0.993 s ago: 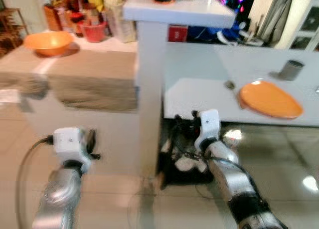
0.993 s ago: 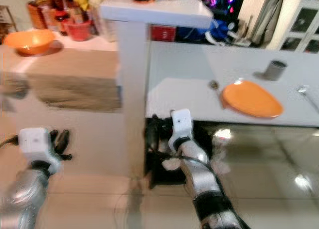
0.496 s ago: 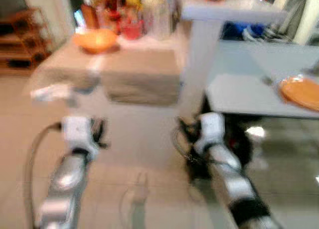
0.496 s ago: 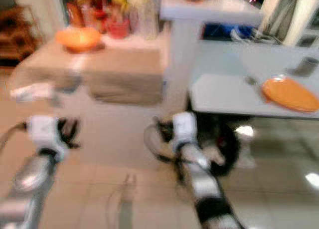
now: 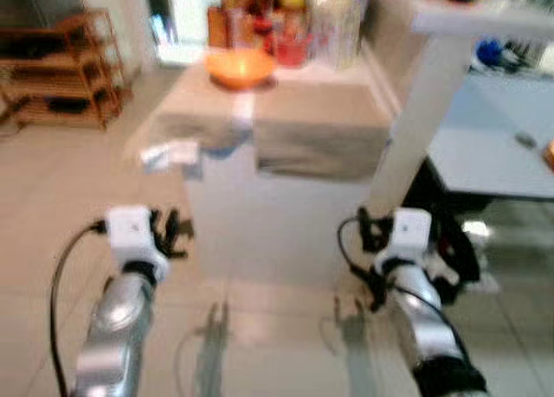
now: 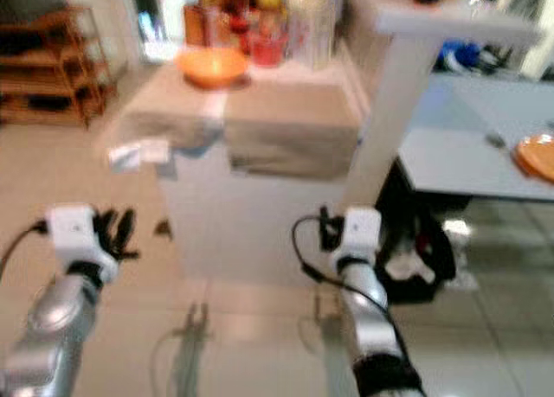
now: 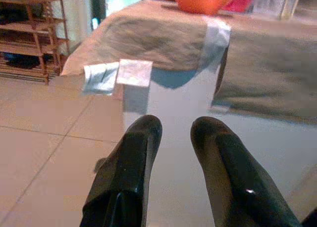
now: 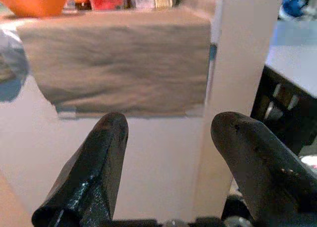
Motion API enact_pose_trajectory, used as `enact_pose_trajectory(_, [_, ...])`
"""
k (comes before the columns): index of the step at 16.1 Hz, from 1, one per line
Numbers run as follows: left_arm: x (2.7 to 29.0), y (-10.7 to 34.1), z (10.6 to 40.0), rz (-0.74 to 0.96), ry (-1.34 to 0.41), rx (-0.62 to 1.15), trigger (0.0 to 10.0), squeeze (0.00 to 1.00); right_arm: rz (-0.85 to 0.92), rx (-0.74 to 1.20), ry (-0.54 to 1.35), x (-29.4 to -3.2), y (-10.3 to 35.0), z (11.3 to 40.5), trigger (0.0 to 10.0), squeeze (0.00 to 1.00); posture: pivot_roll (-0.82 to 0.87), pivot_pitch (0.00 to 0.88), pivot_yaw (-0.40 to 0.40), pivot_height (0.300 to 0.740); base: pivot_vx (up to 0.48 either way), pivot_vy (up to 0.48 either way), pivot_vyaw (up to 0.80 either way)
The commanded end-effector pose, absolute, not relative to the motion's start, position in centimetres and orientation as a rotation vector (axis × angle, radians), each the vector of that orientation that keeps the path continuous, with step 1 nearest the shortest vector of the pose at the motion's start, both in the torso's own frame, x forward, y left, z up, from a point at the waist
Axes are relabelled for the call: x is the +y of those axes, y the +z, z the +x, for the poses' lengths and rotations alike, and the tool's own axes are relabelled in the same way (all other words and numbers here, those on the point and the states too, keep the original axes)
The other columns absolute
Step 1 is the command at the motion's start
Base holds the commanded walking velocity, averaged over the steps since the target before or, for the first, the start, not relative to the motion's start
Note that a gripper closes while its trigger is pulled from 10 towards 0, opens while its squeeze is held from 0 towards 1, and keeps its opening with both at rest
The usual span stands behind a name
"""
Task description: Setting the table
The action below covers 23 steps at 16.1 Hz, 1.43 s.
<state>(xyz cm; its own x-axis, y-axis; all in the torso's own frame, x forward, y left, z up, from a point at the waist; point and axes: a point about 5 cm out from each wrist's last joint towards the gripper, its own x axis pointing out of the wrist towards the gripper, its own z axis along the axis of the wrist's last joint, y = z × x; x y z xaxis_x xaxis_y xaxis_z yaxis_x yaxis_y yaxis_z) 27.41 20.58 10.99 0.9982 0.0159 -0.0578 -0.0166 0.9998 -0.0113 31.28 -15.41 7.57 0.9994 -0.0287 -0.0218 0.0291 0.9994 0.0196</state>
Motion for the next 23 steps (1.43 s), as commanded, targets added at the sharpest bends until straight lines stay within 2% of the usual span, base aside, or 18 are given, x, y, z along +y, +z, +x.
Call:
enact_pose_trajectory(1, [21.3,11.7,27.7,0.032,0.025,0.030,10.0,0.00,0.033,-0.026,-0.030,-15.1,8.7,31.9,10.0,0.00,0.04,0.000,-0.045,0.740,0.000,0.345,0.00])
enact_pose_trajectory(3, [21.1,11.8,27.9,0.046,0.009,0.033,10.0,0.00,0.021,-0.016,-0.024,-14.8,8.4,32.0,10.0,0.00,0.05,0.000,-0.041,0.740,0.000,0.000,0.00])
enact_pose_trajectory(4, [21.4,11.3,26.9,0.029,0.026,0.032,10.0,0.00,-0.002,-0.015,-0.006,-14.9,8.1,31.5,10.0,0.00,0.04,0.000,-0.035,0.740,0.000,0.000,0.00])
enact_pose_trajectory(5, [22.2,10.0,24.6,0.039,0.038,0.067,10.0,0.00,-0.030,0.007,0.041,-15.2,7.5,30.5,10.0,0.00,0.04,0.000,-0.036,0.740,0.000,0.000,0.00])
enact_pose_trajectory(6, [23.8,8.2,20.7,0.041,0.079,0.164,10.0,0.00,-0.094,0.046,0.143,-15.7,6.6,28.3,10.0,0.00,0.05,0.000,-0.036,0.740,0.000,0.000,0.00])
enact_pose_trajectory(7, [24.2,7.8,19.3,0.030,0.086,0.194,10.0,0.00,-0.114,0.064,0.178,-15.9,6.2,27.5,10.0,0.00,0.05,0.000,-0.038,0.740,0.000,0.000,0.00])
enact_pose_trajectory(8, [23.9,7.7,16.4,0.018,0.061,0.245,10.0,0.00,-0.142,0.098,0.239,-16.5,5.9,25.9,10.0,0.00,0.05,0.000,-0.041,0.740,0.000,0.000,0.00])
enact_pose_trajectory(9, [23.8,7.8,15.7,0.023,0.057,0.268,10.0,0.00,-0.143,0.109,0.242,-17.0,6.0,25.2,10.0,0.00,0.05,0.000,-0.042,0.740,0.000,0.000,0.00])
enact_pose_trajectory(13, [23.6,9.4,17.2,0.047,0.068,0.198,10.0,0.00,-0.134,0.157,0.196,-18.4,3.8,26.0,10.0,0.00,0.05,0.000,-0.041,0.740,0.000,0.000,0.00])
enact_pose_trajectory(17, [23.3,10.8,19.0,0.077,0.057,0.141,10.0,0.00,-0.124,0.168,0.210,-17.6,3.3,26.1,10.0,0.00,0.04,0.000,-0.031,0.740,0.162,0.176,0.00])
enact_pose_trajectory(21, [22.8,12.2,19.3,0.054,0.079,0.048,10.0,0.00,-0.142,0.024,0.185,-18.6,5.7,26.9,10.0,0.00,0.04,0.000,-0.039,0.740,0.329,0.350,0.00])
enact_pose_trajectory(23, [22.7,12.8,19.5,0.047,0.094,0.007,10.0,0.00,-0.131,-0.062,0.190,-17.4,8.2,26.7,10.0,0.00,0.04,0.000,-0.043,0.740,0.330,0.349,0.00])
